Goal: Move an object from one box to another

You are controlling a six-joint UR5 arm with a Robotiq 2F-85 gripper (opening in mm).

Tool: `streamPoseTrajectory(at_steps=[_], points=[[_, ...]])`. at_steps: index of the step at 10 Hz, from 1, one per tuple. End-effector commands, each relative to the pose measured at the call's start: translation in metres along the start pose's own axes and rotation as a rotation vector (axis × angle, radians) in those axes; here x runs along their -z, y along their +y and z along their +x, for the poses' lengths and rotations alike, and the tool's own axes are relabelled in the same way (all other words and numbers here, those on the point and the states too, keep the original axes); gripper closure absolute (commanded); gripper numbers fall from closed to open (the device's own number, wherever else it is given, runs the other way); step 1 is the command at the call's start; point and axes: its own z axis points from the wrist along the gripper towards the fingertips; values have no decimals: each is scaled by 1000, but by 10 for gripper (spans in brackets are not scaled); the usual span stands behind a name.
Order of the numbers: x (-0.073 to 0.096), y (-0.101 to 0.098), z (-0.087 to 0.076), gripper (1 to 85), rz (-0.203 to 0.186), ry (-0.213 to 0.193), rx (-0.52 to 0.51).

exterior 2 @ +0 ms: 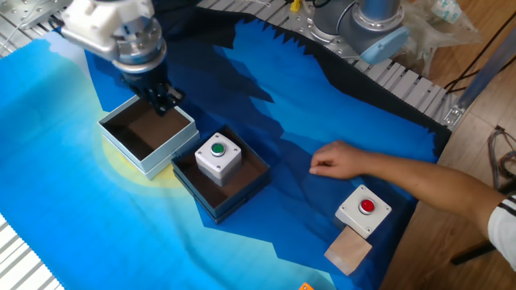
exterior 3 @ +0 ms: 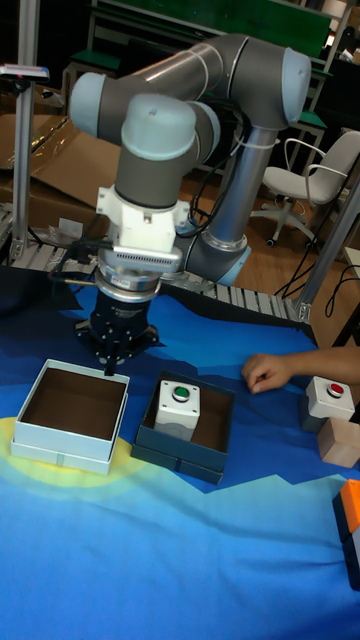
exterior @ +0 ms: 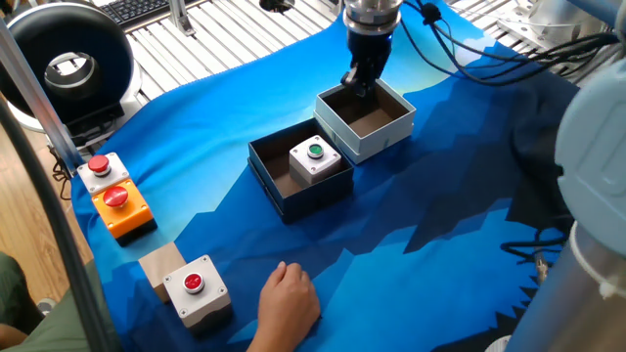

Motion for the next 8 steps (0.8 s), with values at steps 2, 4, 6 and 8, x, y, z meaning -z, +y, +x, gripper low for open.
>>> streamPoseTrajectory(at_steps=[2,4,6,8], points=[[31,38,-1,847,-27,-18,-68],[28,39,-26,847,-37,-106,6],[31,41,-45,847,-37,-179,62],[48,36,-38,847,-12,-180,77]])
